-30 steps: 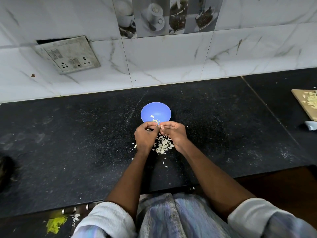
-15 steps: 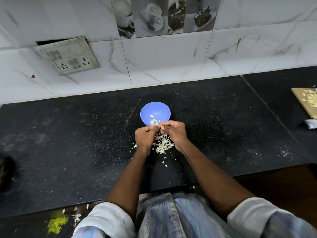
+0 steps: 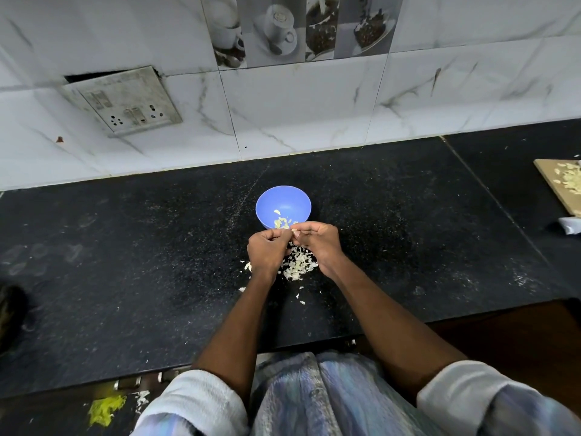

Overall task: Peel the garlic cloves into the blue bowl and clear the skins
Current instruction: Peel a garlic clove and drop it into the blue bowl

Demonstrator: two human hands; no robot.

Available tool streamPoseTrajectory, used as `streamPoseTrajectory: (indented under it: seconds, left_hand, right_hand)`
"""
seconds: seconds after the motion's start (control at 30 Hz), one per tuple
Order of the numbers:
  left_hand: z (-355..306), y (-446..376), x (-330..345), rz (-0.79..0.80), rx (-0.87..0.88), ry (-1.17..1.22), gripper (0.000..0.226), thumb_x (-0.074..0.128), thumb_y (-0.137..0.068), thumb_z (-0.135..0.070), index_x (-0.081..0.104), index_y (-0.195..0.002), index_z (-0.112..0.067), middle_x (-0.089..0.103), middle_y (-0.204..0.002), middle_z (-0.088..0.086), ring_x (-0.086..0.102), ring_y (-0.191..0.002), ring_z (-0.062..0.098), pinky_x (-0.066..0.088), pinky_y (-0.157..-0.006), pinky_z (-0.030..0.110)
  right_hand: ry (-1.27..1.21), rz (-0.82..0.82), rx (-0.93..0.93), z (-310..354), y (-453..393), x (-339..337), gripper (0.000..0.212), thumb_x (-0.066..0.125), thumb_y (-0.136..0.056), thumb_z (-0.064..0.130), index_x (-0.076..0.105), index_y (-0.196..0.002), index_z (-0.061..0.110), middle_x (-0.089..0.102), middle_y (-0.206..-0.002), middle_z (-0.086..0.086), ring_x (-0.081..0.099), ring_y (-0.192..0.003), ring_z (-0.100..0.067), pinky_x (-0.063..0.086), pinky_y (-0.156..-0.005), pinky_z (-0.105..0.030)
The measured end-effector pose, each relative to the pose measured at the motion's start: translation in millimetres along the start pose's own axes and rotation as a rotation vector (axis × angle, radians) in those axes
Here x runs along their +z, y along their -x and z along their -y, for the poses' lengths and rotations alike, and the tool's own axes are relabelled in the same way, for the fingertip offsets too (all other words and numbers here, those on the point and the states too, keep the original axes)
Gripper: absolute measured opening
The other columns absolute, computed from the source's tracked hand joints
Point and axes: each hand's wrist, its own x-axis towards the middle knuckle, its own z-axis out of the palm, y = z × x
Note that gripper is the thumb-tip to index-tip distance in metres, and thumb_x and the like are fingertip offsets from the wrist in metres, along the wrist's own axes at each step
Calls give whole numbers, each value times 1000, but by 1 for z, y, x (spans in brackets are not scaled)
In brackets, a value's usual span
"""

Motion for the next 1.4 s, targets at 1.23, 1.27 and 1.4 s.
streamPoseTrajectory:
  seconds: [1.23, 1.27, 1.4]
  left_hand:
    - [-7, 6, 12, -26, -113, 80, 14, 79, -89, -10, 82, -76, -6, 79, -78, 13, 73, -71, 18, 65, -84, 45]
    - [-7, 6, 12, -22, -121, 85, 14, 78, -89, -10, 82, -76, -6, 79, -79, 14, 72, -71, 18, 65, -85, 47]
    - [-6, 4, 12, -35, -111, 44, 13, 79, -87, -12, 83, -76, -7, 79, -77, 11, 74, -71, 20, 65, -86, 51]
  right_hand:
    - [130, -28, -80, 7, 3, -7, 15, 72, -88, -9, 78, -93, 4, 77, -80, -9, 72, -70, -13, 58, -70, -22]
    - [125, -32, -74, 7, 2, -7, 14, 72, -88, -8, 78, -95, 3, 78, -81, -10, 72, -71, -13, 58, -70, -22]
    - [139, -45, -61, 7, 1, -5, 14, 72, -88, -8, 79, -95, 2, 78, -84, -11, 73, -71, -13, 58, -70, -22]
